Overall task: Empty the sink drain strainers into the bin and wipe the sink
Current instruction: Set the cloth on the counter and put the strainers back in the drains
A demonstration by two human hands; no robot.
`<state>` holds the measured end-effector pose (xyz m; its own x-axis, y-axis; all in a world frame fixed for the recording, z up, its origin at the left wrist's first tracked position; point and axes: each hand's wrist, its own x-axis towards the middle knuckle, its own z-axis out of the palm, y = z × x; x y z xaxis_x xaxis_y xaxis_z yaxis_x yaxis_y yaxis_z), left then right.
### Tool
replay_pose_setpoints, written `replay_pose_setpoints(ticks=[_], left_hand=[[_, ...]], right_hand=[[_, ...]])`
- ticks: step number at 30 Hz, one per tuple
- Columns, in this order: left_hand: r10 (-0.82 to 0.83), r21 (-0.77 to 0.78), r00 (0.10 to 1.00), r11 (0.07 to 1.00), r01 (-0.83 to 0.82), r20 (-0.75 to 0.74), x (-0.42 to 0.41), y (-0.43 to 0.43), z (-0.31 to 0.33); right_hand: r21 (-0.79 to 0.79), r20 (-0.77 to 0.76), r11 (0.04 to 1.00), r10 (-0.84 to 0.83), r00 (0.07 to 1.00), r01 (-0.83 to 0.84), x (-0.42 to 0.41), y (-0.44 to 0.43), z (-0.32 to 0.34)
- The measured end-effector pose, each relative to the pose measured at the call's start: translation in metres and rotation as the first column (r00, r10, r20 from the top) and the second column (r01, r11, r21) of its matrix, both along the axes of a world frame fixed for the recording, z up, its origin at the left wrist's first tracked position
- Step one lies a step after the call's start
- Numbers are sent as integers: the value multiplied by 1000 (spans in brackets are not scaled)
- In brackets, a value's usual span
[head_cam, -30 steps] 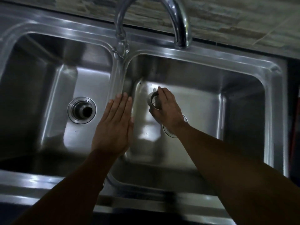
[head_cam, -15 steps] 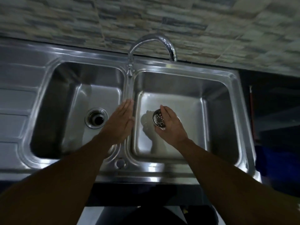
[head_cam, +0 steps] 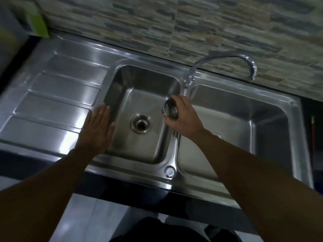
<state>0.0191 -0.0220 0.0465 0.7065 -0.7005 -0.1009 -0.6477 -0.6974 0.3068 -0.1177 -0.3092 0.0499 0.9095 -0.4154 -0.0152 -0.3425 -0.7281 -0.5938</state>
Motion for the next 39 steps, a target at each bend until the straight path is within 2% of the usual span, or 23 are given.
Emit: replay_pose_setpoints(ticks=[6, 11, 15, 22, 32, 39], left_hand=[[30, -20, 998, 999, -31, -55, 22, 24, -27], [6, -16, 997, 1000, -4, 72, 26, 34, -51], [7, -33, 995, 999, -4, 96, 30, 34, -61], [8, -72, 988, 997, 3, 153, 29, 34, -66], [11, -98, 981, 995, 8, 193, 32, 35, -73], [8, -110, 983, 994, 12, 186, 33, 36, -76]], right_hand=[[74, -127, 992, 108, 986, -99, 44, 43, -38], [109, -191, 986, 149, 970, -130, 67, 59, -79], [50, -244, 989, 150, 958, -142, 82, 66, -114], [116, -253, 984, 157, 955, -131, 91, 78, -161], [78, -300, 982, 185, 936, -169, 95, 79, -180], [106, -340, 980, 197, 919, -171, 93, 77, -187]])
